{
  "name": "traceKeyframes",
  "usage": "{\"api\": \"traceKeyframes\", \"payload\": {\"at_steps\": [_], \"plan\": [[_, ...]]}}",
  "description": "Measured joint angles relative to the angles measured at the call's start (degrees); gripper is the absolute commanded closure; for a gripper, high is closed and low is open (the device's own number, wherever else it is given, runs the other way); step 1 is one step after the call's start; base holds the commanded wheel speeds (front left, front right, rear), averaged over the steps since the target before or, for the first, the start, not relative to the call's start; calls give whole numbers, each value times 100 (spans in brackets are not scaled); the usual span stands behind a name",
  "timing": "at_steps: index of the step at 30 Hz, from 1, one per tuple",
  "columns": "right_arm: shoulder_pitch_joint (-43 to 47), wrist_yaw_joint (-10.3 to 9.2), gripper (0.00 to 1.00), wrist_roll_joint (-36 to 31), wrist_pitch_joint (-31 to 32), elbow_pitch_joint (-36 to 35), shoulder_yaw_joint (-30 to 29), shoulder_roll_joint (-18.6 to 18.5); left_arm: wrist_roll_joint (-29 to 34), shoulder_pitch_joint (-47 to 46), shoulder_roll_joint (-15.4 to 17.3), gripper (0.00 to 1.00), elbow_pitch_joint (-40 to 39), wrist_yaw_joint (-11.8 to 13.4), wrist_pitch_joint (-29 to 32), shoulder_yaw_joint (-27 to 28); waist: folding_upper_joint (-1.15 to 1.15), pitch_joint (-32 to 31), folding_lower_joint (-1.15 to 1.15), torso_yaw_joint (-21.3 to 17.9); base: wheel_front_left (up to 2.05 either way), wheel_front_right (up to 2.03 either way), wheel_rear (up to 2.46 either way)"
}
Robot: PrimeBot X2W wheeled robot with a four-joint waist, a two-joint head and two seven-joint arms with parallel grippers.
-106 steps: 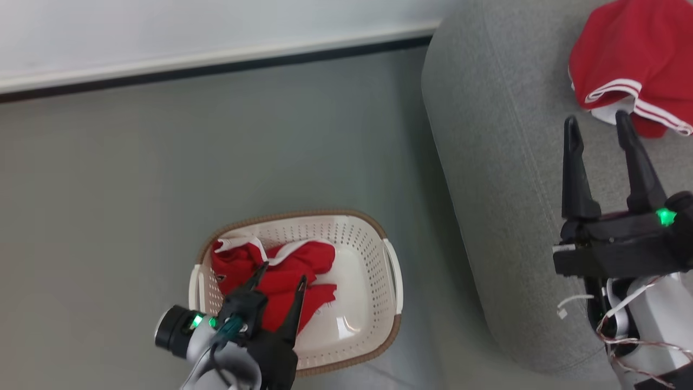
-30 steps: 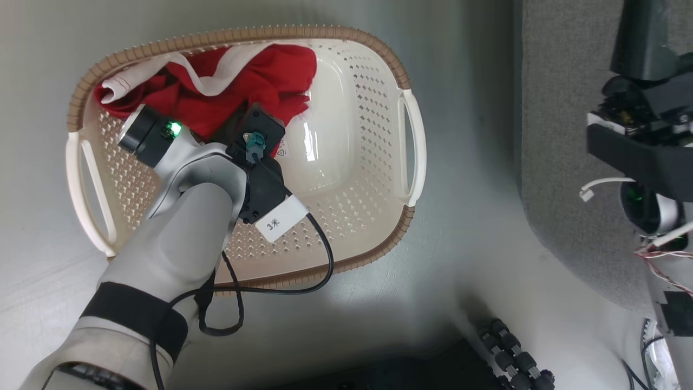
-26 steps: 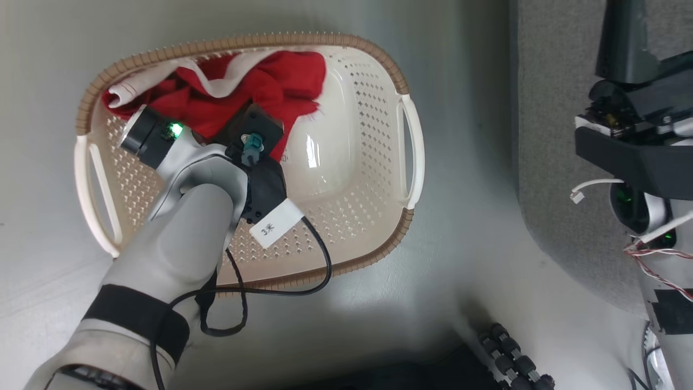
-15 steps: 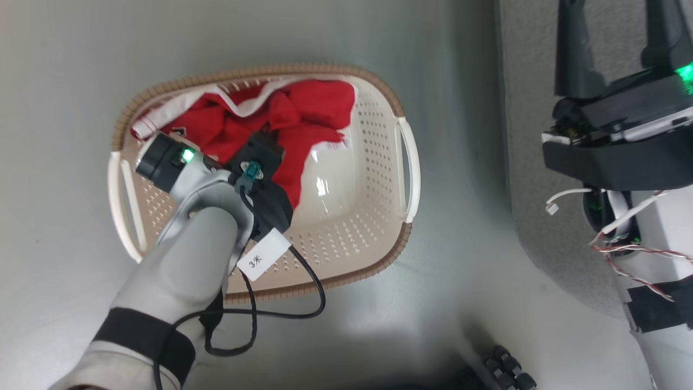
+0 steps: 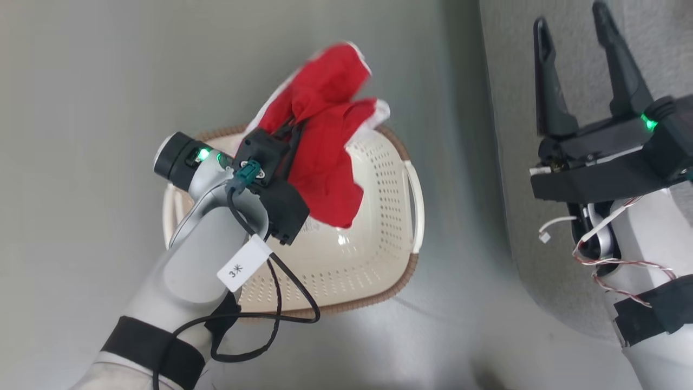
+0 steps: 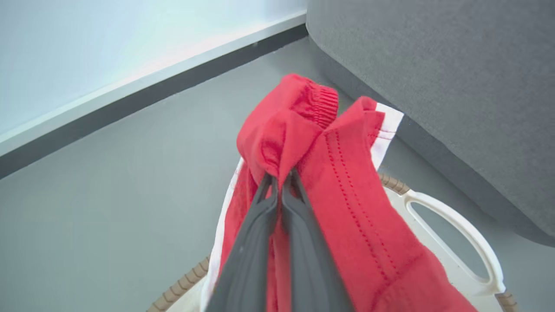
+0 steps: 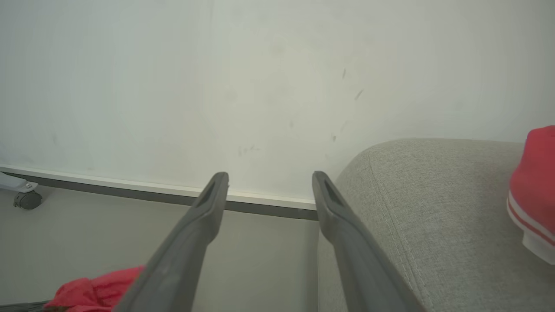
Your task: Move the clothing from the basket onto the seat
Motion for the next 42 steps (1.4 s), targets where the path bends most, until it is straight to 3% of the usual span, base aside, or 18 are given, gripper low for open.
{"api": "traceKeyframes", "payload": {"at_steps": [7, 20, 42], "plan": [[199, 51, 0, 135, -11, 381, -31, 55, -236, 180, -4, 100, -483, -52, -1, 246, 0, -549, 0, 160, 0, 0, 0], [330, 257, 0, 196, -11, 1045, 163, 330, -441, 418, 299, 100, -1073, -167, -1, 456, 0, -1608, 0, 253, 0, 0, 0], [866, 791, 0, 182, -11, 2082, 1289, 798, -1067, 664, 115, 100, -1210, -252, 10, 255, -1, -3463, 0, 127, 0, 0, 0]]}}
